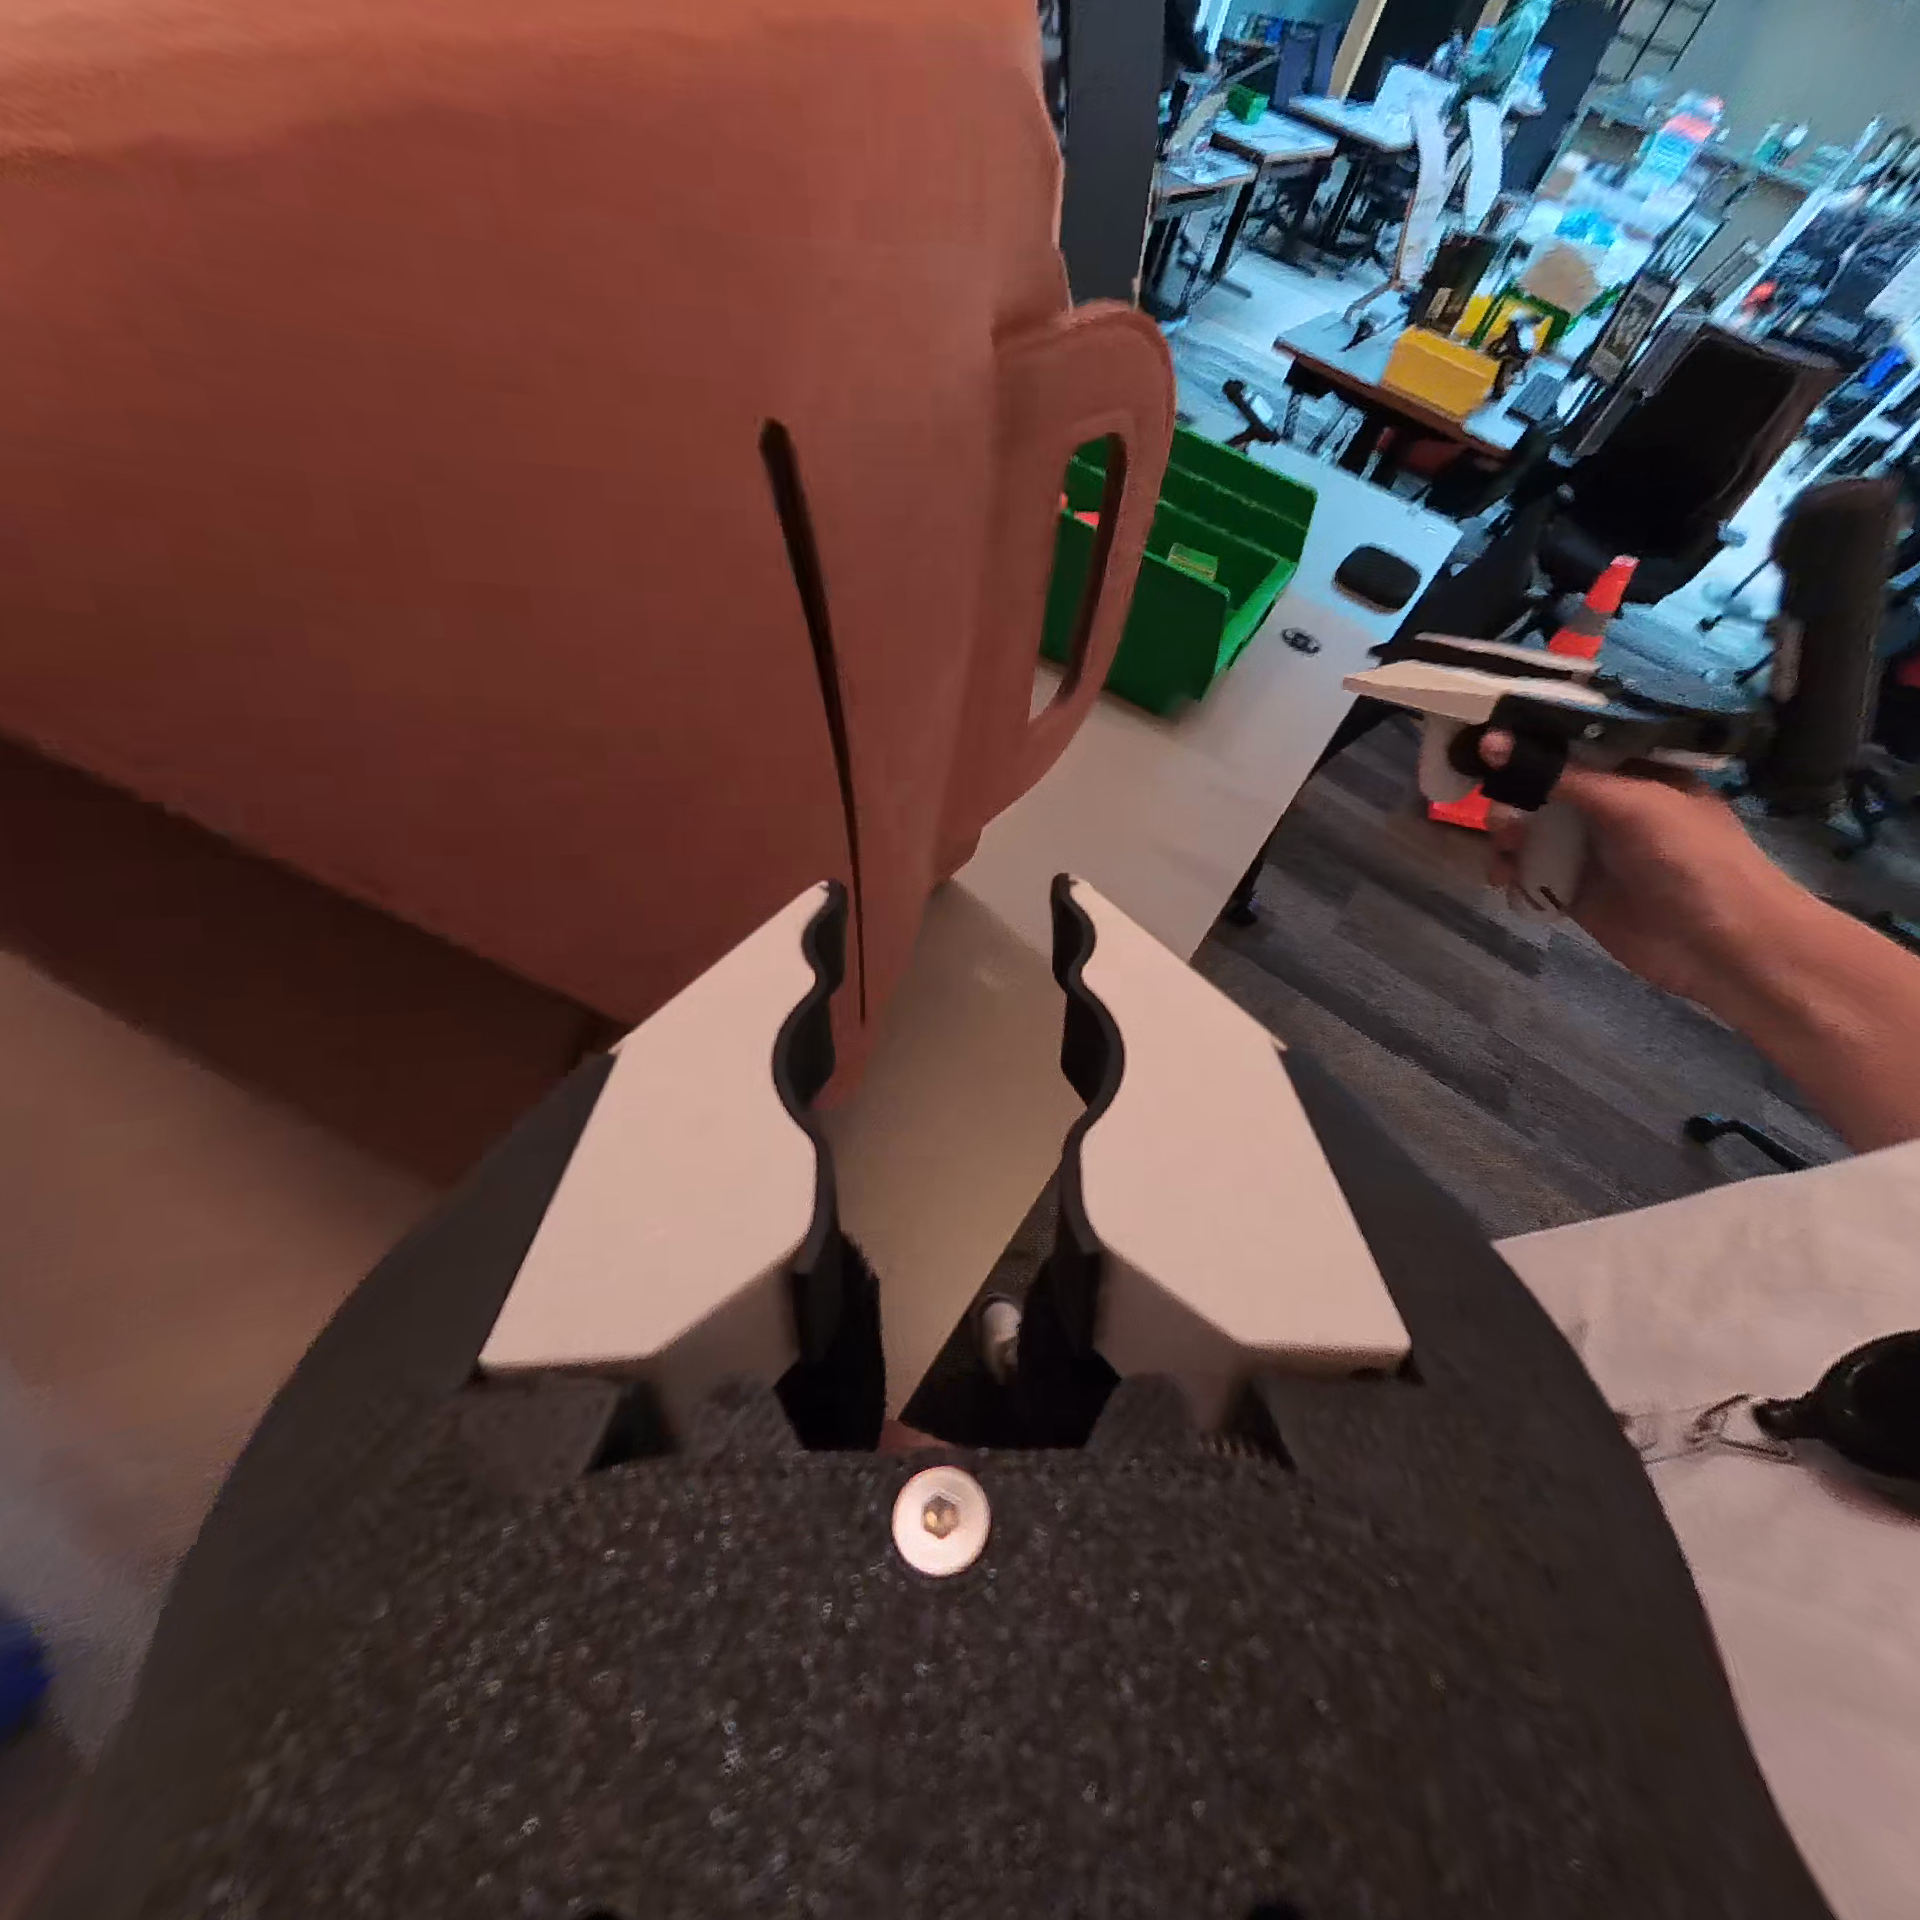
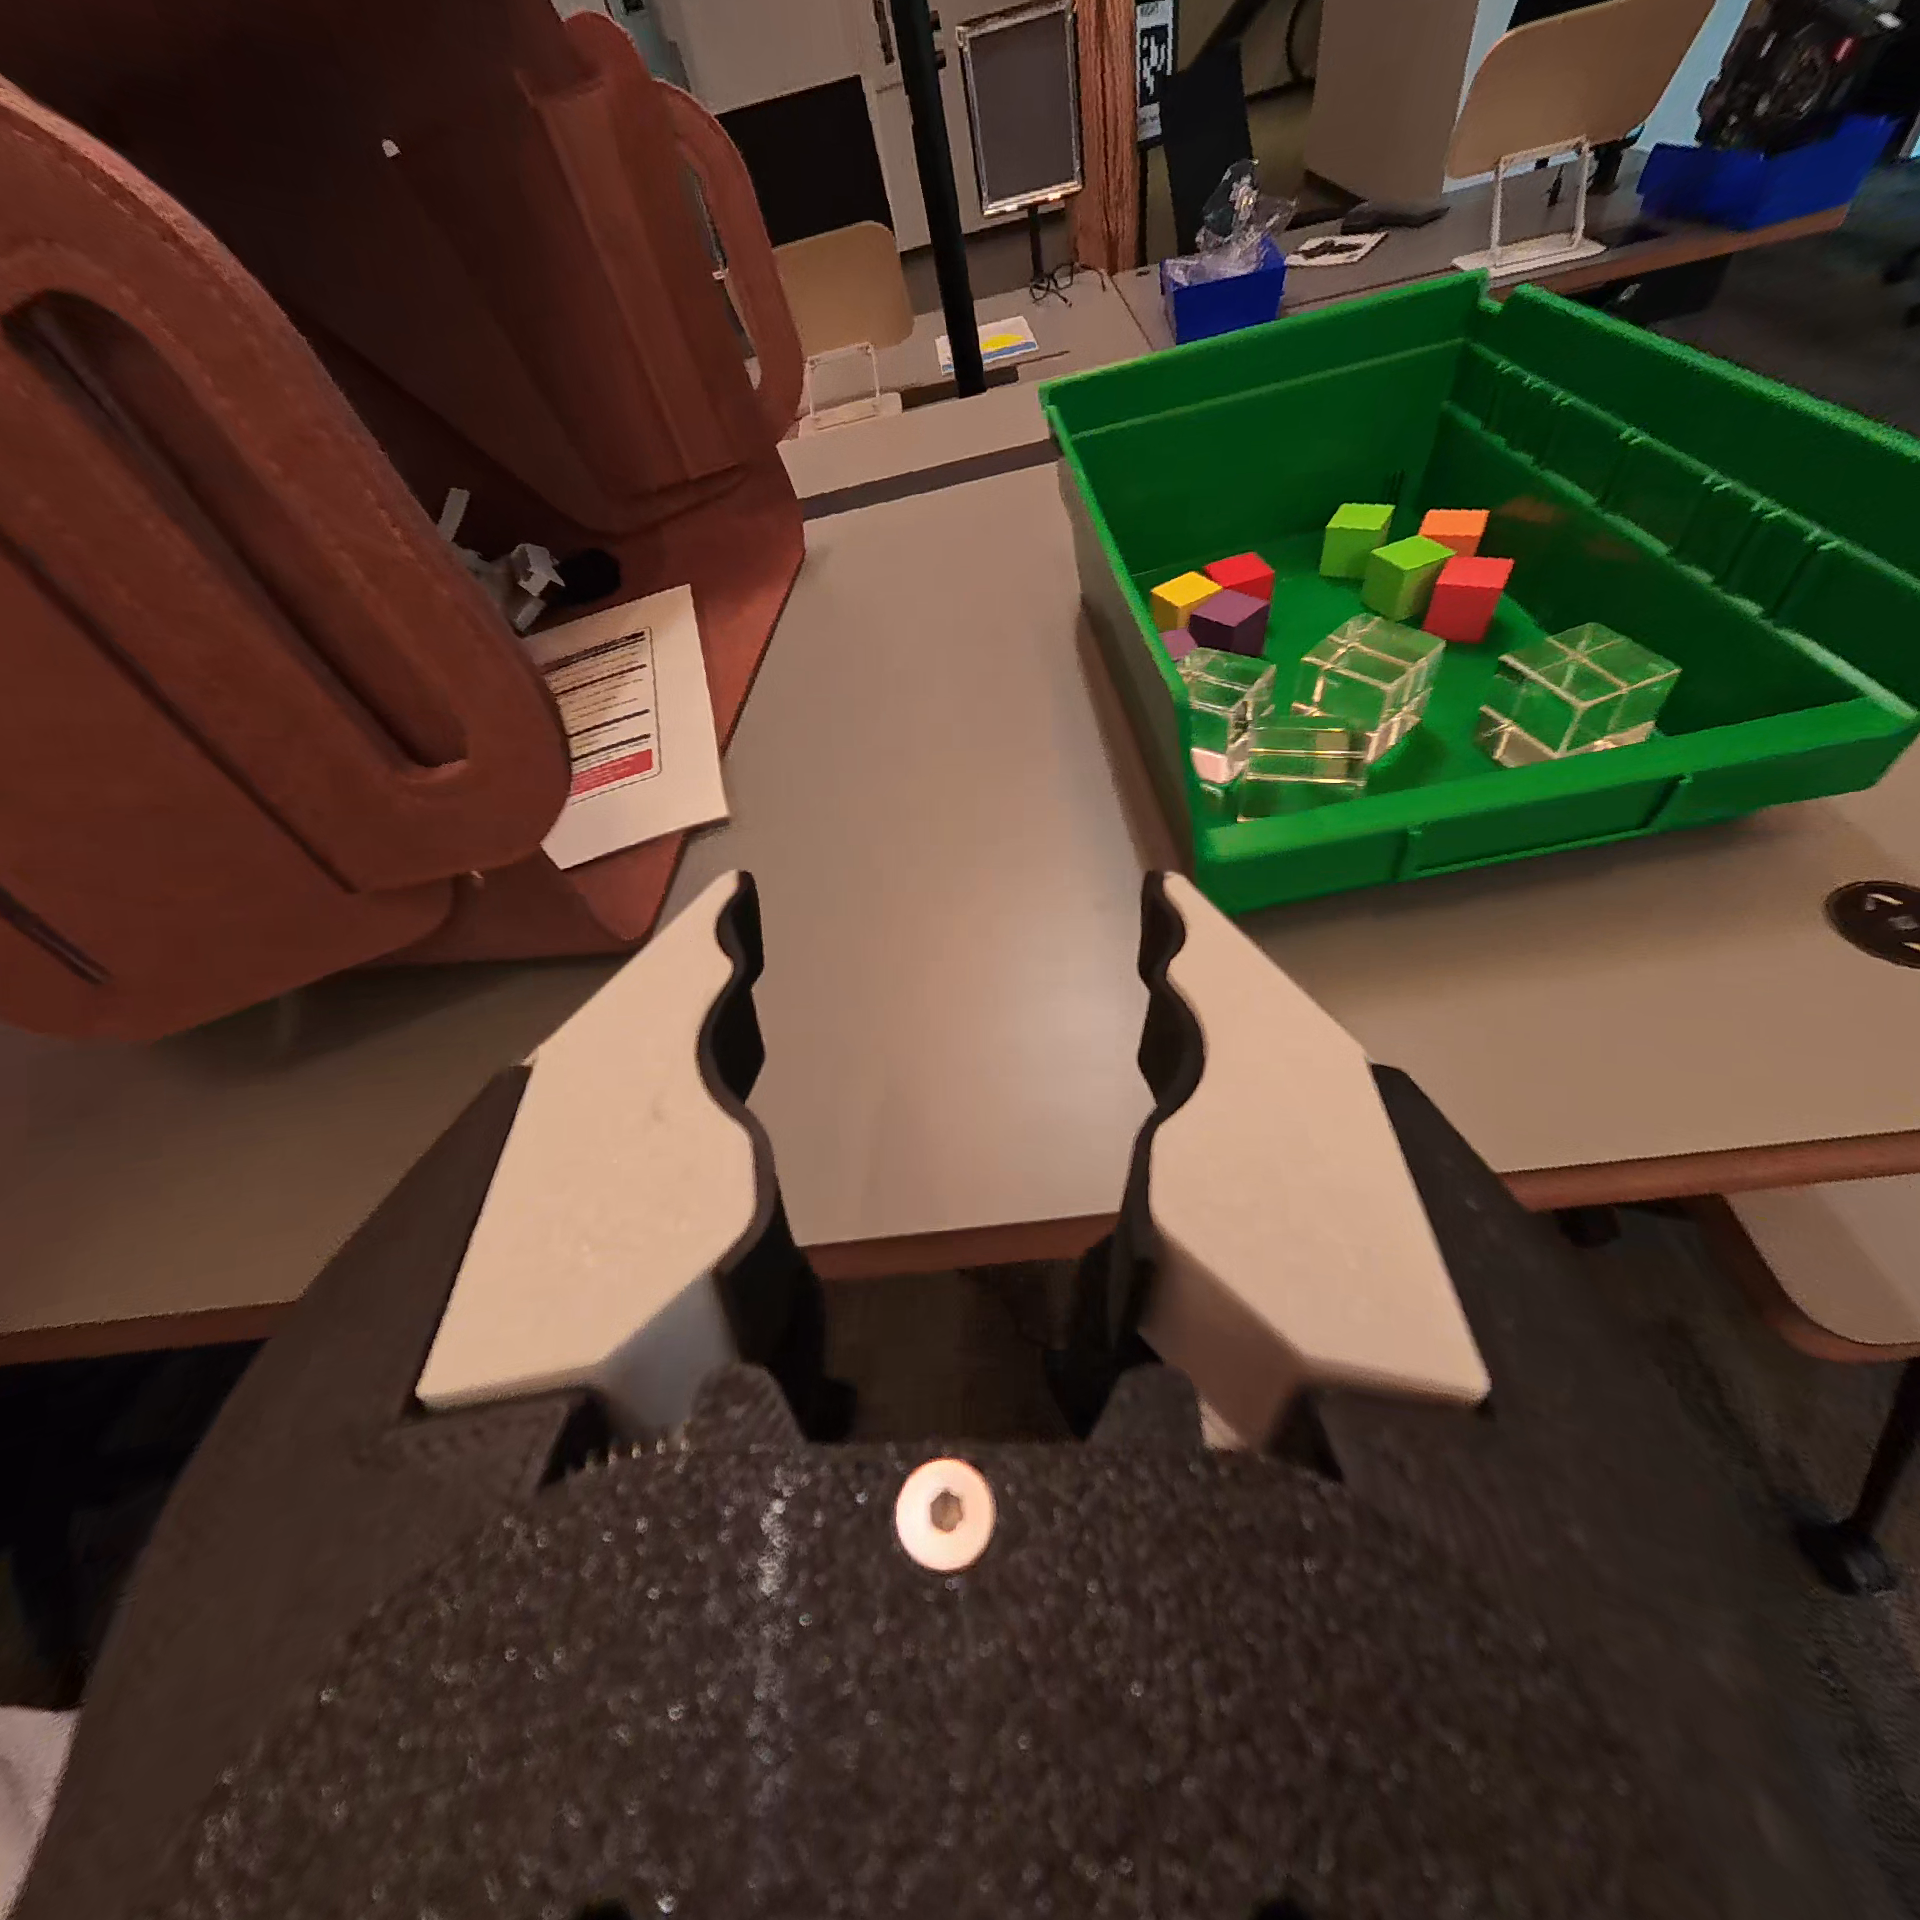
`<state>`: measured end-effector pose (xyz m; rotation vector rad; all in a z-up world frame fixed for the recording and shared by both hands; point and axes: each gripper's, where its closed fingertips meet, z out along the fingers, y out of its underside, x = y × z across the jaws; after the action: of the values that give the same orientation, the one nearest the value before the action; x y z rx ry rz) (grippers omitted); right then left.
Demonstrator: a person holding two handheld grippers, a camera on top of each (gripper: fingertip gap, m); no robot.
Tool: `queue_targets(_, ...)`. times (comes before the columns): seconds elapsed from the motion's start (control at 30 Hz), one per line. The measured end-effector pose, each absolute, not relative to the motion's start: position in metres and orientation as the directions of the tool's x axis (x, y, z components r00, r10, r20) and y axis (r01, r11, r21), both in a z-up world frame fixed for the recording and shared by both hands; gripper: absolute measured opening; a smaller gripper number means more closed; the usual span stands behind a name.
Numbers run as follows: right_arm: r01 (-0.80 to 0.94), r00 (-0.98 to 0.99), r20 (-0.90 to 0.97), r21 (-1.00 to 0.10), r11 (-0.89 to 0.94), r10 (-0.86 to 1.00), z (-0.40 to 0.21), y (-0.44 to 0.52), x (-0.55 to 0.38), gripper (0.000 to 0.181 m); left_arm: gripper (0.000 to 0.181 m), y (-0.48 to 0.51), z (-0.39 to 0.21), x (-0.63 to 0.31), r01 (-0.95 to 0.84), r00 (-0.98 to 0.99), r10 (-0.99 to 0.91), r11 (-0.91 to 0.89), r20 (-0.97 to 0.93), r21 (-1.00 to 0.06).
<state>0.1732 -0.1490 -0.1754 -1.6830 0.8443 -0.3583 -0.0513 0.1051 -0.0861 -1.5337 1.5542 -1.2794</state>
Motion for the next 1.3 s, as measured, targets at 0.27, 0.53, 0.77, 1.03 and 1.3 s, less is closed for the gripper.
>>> queue_targets(0.27, -0.350, 0.794, -0.186, -0.919, -0.184, -0.579, -0.183, -0.173, 0.194, 0.069, 0.046, 0.355, -0.117, -0.155, -0.464, 0.543, -0.839, -0.275, -0.025, -0.842)
queue_targets(0.53, -0.212, 0.948, -0.112, -0.920, -0.331, -0.297, -0.178, -0.123, 0.156, 0.069, 0.051, 0.506, -0.176, -0.226, -0.561, 0.655, -0.753, -0.538, 0.059, -0.630)
queue_targets(0.77, -0.019, 1.000, -0.019, -0.927, -0.374, -0.003, -0.158, -0.008, 0.049, 0.070, 0.032, 0.514, -0.214, -0.207, -0.690, 0.557, -0.823, -0.533, 0.110, -0.490)
queue_targets(1.03, 0.044, 0.985, 0.008, -0.977, -0.208, 0.170, -0.127, 0.137, -0.104, 0.056, 0.042, 0.542, -0.202, -0.232, -0.643, 0.622, -0.783, -0.524, 0.019, -0.558)
queue_targets(1.3, -0.129, 0.989, -0.148, -0.897, -0.422, 0.012, -0.215, 0.321, -0.158, 0.065, 0.008, 0.519, -0.261, -0.233, -0.691, 0.595, -0.793, -0.588, 0.131, -0.420)
